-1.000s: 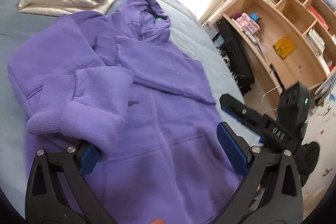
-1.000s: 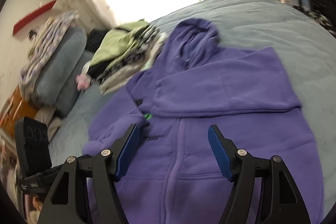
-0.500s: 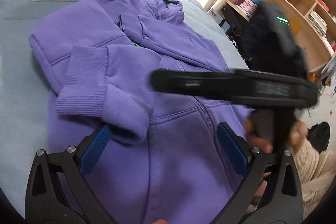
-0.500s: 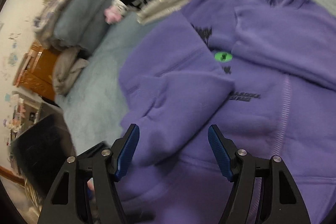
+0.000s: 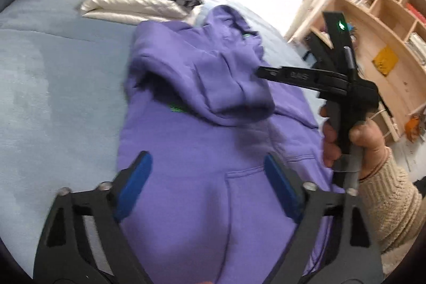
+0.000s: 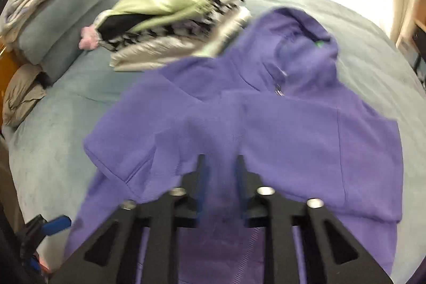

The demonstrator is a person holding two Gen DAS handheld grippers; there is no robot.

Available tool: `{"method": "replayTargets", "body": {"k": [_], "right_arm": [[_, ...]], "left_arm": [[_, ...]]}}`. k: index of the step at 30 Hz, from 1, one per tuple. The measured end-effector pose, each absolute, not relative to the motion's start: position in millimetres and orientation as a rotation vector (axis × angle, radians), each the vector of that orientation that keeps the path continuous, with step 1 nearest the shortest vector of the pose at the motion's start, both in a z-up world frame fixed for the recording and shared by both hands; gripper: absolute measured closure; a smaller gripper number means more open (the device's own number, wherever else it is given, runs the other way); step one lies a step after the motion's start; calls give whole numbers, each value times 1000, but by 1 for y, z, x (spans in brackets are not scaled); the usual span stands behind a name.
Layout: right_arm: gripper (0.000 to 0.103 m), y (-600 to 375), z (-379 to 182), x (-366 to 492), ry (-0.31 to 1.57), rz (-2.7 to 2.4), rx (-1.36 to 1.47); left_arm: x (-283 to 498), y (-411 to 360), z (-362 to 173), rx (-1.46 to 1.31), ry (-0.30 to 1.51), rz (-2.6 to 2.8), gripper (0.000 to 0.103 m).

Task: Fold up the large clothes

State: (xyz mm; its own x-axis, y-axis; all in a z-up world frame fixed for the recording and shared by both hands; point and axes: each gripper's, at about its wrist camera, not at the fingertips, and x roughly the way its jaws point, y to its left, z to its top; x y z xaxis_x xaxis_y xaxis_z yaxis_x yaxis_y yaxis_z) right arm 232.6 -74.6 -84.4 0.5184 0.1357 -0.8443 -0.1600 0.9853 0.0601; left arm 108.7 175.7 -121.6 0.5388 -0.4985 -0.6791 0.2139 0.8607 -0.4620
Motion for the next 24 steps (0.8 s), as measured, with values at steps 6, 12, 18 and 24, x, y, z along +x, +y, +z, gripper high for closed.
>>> {"method": "replayTargets", "body": {"k": [6, 12, 18, 24], "right_arm": [[29, -73, -81, 181, 920, 344, -194], [29, -45, -112, 157, 922, 404, -500], [82, -40, -145, 167, 968, 302, -616], [85, -104, -55, 159, 697, 175, -203]], "left_arm": [[114, 192, -128, -374, 923, -336, 24], [115, 200, -128, -366, 929, -307, 24], [118, 198, -131, -366, 952, -284, 24], [120, 190, -130, -347, 953, -275, 24]]}}
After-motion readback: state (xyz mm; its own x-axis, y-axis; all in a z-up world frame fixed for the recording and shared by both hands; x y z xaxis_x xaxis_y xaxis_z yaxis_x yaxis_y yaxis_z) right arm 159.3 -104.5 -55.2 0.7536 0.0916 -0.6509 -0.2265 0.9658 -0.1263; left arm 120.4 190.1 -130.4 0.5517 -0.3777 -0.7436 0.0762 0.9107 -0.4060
